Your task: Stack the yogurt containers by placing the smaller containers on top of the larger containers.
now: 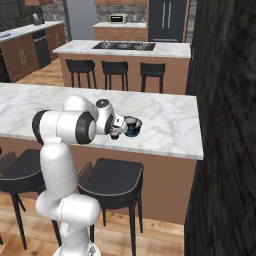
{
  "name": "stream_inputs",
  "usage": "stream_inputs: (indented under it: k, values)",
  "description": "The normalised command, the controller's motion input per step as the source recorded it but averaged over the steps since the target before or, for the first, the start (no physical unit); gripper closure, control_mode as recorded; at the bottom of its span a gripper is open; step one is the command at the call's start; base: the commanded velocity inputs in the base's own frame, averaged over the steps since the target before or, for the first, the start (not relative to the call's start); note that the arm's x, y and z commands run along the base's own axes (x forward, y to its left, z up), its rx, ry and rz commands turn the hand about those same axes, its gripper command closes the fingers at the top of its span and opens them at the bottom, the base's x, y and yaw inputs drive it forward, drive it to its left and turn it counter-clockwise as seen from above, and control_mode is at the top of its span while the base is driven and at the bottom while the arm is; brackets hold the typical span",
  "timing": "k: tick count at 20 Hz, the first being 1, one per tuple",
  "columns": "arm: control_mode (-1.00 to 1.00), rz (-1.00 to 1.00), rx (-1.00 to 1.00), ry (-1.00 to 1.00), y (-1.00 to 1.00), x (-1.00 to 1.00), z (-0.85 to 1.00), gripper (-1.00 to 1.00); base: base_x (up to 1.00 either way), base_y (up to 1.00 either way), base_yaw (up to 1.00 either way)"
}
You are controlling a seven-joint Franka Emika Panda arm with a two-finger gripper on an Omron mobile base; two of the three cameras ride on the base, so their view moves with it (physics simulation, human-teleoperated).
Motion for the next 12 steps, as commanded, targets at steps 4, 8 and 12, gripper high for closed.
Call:
stream_inputs:
  k: [4, 8, 12]
  values:
    - [-1.0, 0.0, 0.0, 0.0, 0.0, 0.13, -0.09, -1.0, 0.0, 0.0, 0.0]
    - [-1.0, 0.0, 0.0, 0.0, 0.0, 0.09, -0.1, -1.0, 0.0, 0.0, 0.0]
    - [-1.0, 0.0, 0.0, 0.0, 0.0, 0.09, -0.11, -1.0, 0.0, 0.0, 0.0]
